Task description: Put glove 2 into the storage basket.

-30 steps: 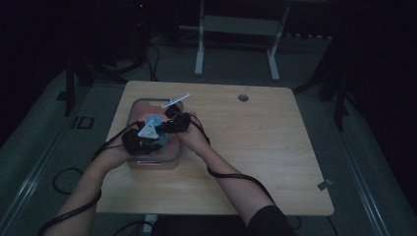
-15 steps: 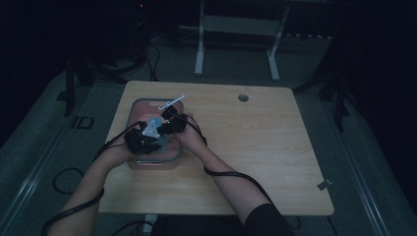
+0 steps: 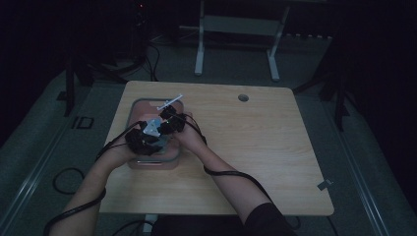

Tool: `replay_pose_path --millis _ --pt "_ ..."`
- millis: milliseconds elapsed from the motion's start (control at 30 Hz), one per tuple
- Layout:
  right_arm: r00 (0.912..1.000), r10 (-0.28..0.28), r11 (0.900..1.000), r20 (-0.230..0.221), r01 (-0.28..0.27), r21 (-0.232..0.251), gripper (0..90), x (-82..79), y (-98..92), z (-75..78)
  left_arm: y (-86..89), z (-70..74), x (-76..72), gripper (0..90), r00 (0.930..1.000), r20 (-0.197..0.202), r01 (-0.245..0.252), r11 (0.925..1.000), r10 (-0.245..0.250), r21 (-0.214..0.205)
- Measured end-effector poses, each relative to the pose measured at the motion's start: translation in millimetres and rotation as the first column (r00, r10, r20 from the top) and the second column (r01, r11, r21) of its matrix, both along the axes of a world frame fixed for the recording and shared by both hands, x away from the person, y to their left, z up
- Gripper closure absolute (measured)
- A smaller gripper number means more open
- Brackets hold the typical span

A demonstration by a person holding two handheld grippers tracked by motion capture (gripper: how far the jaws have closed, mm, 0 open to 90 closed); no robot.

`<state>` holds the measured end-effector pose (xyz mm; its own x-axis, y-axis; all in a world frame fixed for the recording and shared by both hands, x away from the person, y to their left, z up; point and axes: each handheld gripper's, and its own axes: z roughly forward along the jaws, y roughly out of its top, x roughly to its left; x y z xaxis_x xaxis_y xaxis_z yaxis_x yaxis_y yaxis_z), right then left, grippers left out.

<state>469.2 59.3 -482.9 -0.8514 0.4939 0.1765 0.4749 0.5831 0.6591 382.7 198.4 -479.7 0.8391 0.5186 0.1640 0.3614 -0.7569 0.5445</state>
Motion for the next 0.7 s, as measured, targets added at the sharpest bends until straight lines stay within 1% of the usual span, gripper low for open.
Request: replay_pose_path --millis 100,200,333,400,467,533,567,600,633,700 --pt "1.0 -0.004 0.9999 0.002 0.004 0.014 57.8 1.2 -5.4 4.3 1.2 0.6 -0.2 61.8 0.9998 -0.009 -0.015 0.9998 0.015 -0.014" --pt "0.9999 -0.015 0.9993 0.004 0.015 0.033 55.4 2.0 -11.5 8.6 0.8 2.3 -2.9 57.4 0.9996 0.004 -0.027 0.9993 0.027 -0.025" --pt "0.9998 -0.016 0.9986 0.015 0.015 0.05 51.0 1.0 -19.7 15.9 1.9 7.8 -6.3 43.2 0.997 0.029 -0.069 0.996 0.071 -0.056" --pt "0.9999 -0.01 0.9979 0.012 0.009 0.064 48.8 -0.3 -24.4 19.6 2.5 10.9 -7.5 36.1 0.9954 0.031 -0.088 0.993 0.091 -0.079" --pt "0.9997 0.015 0.9974 0.018 -0.017 0.07 46.1 -3.3 -28.5 22.5 2.6 14.1 -9.7 28.9 0.9934 0.038 -0.104 0.9904 0.108 -0.091" --pt "0.9991 0.028 0.9975 0.031 -0.03 0.064 43.4 -6.9 -33.9 24.2 3.3 16.1 -13.1 23.9 0.9934 0.036 -0.104 0.9876 0.109 -0.118" --pt "0.9991 0.033 0.9967 0.028 -0.035 0.073 41.9 -8.1 -37.1 24.5 3.6 16.5 -14.4 19.8 0.9925 0.035 -0.112 0.9858 0.117 -0.125" --pt "0.9991 0.035 0.9961 0.024 -0.036 0.081 40.5 -8.8 -40.7 24.8 3.6 16.6 -15.8 17.9 0.9916 0.029 -0.121 0.9832 0.126 -0.137" --pt "0.9992 0.031 0.9952 0.025 -0.033 0.092 40.0 -10.0 -44.1 25.0 3.2 16.8 -17.2 15.4 0.9922 0.022 -0.119 0.9834 0.123 -0.137" --pt "0.999 0.037 0.9946 0.025 -0.04 0.096 36.8 -12.7 -50.1 24.7 0.6 17.9 -21.6 13.8 0.9924 0.03 -0.114 0.9838 0.119 -0.139"
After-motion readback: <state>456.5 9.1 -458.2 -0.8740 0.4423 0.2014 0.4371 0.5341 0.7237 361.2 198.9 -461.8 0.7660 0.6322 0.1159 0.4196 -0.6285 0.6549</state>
